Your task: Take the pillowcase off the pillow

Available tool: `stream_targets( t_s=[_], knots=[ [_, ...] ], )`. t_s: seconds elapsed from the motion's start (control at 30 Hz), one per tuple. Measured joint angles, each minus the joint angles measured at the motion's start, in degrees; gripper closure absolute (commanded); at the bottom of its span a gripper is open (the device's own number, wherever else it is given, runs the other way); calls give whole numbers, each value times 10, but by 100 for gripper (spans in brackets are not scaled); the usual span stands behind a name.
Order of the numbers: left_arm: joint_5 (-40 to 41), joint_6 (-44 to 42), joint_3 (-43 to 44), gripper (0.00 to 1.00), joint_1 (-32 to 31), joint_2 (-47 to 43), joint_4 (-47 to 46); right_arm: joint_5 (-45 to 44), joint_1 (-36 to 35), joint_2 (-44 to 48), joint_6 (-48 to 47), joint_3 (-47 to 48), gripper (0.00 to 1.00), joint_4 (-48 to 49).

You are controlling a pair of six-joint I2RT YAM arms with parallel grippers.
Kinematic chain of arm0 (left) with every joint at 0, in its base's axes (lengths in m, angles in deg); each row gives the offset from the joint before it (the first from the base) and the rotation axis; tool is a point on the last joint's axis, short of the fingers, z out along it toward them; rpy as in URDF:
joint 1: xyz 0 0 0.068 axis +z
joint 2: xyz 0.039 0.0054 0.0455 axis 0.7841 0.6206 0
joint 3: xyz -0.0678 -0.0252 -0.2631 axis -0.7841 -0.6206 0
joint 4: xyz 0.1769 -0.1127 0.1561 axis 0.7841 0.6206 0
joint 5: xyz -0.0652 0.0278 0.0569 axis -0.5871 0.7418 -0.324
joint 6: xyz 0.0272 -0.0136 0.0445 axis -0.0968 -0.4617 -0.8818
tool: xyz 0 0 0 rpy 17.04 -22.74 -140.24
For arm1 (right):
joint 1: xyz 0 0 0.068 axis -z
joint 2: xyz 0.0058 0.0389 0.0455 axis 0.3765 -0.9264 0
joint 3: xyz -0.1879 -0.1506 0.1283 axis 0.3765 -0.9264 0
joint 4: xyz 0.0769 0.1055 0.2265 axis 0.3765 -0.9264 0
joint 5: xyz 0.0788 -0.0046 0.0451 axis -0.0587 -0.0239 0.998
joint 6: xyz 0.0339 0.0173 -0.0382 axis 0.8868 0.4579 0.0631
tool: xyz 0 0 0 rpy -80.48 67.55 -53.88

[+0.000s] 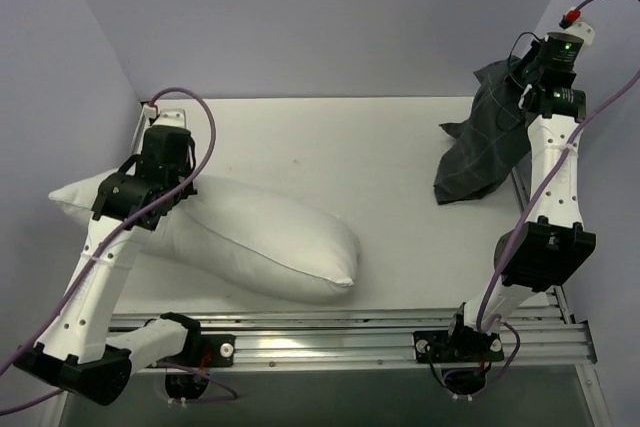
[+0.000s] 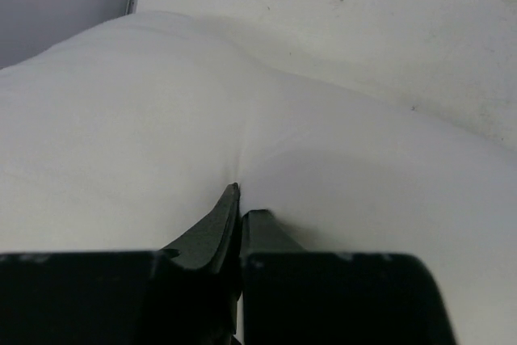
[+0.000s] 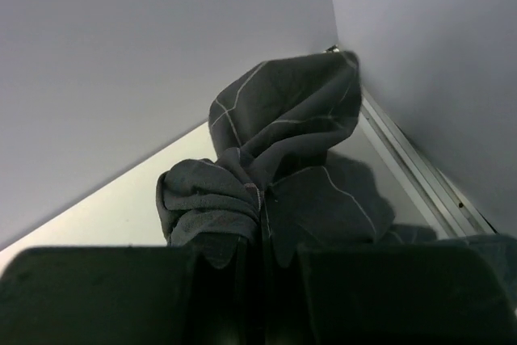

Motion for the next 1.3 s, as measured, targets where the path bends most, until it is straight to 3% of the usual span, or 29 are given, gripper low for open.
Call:
stream_targets(
  t_s=[0.2, 0.47, 0.6, 0.7, 0.9, 1.07, 1.13, 1.17, 1.27, 1.3],
  knots=[
    [-24, -4, 134, 98, 9, 97, 4, 44, -6, -25, -8, 58, 100, 11],
    [-40, -23, 431, 98, 23, 286, -3, 133, -35, -47, -10, 119, 100, 73],
    [-36, -23, 462, 98, 32, 301, -24, 185, -52, -30, -2, 80, 100, 167],
    [-30, -19, 384, 98, 33, 261, -84, 215, -62, 12, 14, -5, 96, 240],
    [-28, 13, 62, 98, 35, 103, -174, 206, -72, 109, 43, -261, 97, 320],
    [-58, 78, -138, 98, 38, 44, -188, 151, -87, 113, 85, -466, 100, 327],
    [-77, 99, -173, 98, 34, 38, -196, 127, -90, 103, 103, -525, 100, 306],
    [-89, 111, -188, 98, 32, 33, -202, 114, -91, 96, 113, -552, 98, 293],
    [-123, 149, -231, 98, 31, -5, -214, 85, -91, 95, 132, -601, 81, 266],
    [-135, 158, -245, 97, 32, -22, -215, 77, -91, 96, 135, -610, 70, 260]
  ],
)
